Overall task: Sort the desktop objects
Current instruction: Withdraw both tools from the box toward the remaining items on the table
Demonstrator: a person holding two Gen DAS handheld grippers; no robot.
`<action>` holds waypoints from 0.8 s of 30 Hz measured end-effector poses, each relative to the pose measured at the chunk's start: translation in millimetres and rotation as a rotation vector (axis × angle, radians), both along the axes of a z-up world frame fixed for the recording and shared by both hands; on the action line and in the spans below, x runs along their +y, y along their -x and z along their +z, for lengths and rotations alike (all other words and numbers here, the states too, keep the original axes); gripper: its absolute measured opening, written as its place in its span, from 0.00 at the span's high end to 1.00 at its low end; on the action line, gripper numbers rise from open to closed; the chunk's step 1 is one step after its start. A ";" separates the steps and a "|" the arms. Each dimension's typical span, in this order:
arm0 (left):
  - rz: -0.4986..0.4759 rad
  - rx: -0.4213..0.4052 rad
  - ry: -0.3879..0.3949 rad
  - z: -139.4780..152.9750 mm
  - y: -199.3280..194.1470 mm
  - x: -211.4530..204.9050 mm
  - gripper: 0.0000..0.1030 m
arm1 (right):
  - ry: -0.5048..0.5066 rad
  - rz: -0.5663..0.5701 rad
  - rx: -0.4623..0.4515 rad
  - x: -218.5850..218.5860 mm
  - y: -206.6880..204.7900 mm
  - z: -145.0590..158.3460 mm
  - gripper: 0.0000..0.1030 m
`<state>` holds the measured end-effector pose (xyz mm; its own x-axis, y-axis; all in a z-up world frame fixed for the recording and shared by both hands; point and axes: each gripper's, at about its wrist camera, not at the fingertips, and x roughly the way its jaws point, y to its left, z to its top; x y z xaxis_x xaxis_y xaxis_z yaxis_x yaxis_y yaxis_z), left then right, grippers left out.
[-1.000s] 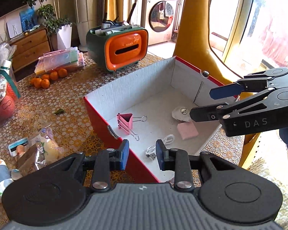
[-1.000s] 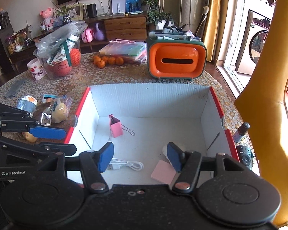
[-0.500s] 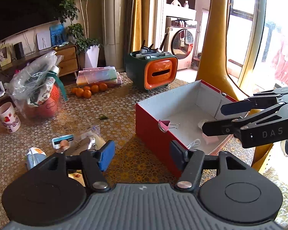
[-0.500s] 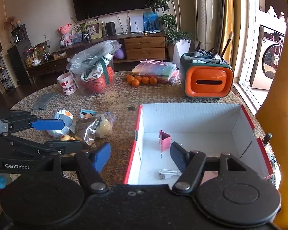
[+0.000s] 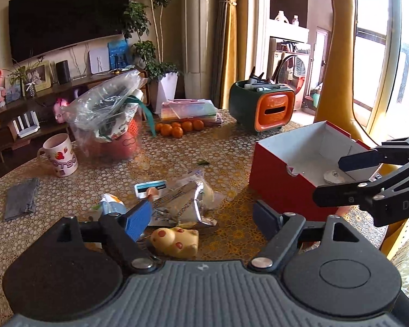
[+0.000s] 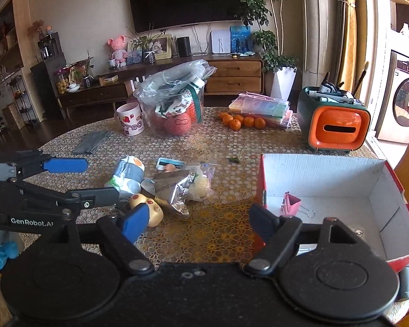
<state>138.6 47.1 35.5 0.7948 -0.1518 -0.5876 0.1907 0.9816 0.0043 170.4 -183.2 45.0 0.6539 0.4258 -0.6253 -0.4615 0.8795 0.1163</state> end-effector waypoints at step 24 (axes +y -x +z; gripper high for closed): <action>0.243 0.075 -0.007 -62.0 -54.4 102.9 0.00 | 0.010 0.032 0.053 76.3 -30.8 -50.6 0.06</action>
